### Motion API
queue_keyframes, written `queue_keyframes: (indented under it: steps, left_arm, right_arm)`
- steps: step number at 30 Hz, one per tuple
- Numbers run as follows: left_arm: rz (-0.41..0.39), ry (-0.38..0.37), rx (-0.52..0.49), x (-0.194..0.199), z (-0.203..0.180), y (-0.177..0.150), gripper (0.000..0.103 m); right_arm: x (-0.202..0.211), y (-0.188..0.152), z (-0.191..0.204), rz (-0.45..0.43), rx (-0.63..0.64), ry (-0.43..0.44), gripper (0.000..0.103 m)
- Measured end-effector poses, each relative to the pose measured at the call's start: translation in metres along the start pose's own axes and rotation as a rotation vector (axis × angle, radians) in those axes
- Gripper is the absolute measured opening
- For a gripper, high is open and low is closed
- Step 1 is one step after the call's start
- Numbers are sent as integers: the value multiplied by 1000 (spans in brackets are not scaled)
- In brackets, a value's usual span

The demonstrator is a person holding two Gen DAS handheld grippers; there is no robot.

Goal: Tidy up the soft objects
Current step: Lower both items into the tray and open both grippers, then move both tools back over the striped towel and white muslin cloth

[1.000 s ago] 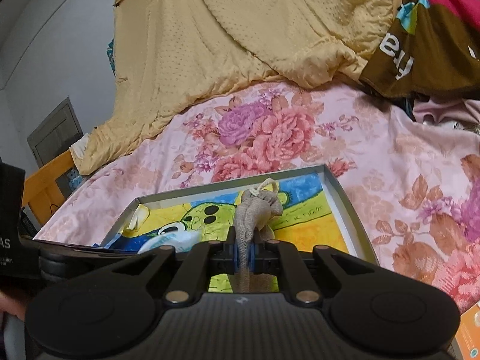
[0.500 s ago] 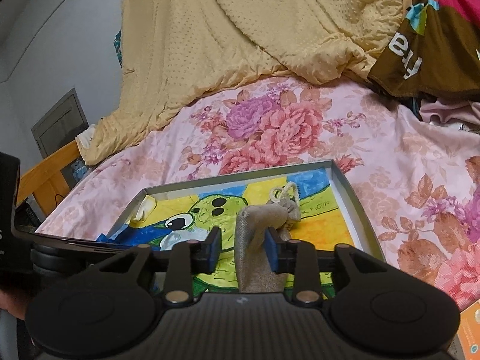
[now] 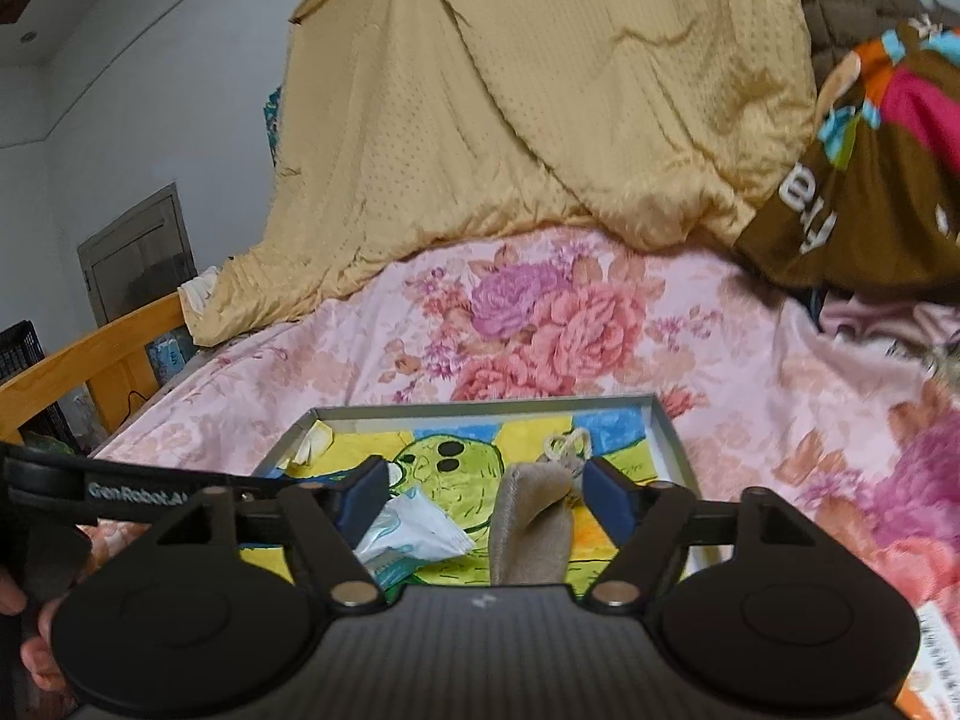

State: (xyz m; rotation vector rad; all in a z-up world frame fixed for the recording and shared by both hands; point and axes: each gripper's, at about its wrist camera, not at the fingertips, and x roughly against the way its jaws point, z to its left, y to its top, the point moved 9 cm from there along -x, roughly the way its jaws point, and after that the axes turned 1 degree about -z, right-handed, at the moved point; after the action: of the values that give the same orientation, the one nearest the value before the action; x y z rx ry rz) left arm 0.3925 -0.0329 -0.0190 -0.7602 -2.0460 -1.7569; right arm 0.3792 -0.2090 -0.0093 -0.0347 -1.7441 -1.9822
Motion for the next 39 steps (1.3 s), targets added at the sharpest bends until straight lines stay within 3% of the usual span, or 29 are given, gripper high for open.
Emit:
queue_keyframes:
  steps: [8, 11, 21, 28, 39]
  left_arm:
    - [-90, -24, -14, 63, -10, -8, 90]
    - [-112, -27, -25, 85, -12, -15, 96]
    - [-173, -24, -40, 148, -8, -44, 98]
    - [-183, -7, -52, 180, 3, -73, 98]
    - [-154, 6, -70, 205, 26, -116, 102]
  right_arm:
    - [56, 10, 13, -74, 36, -23, 91]
    - [75, 9, 20, -91, 30, -18, 95]
    - [132, -8, 52, -138, 77, -8, 101]
    - [163, -22, 67, -160, 96, -5, 102]
    - [188, -57, 81, -100, 89, 9, 103]
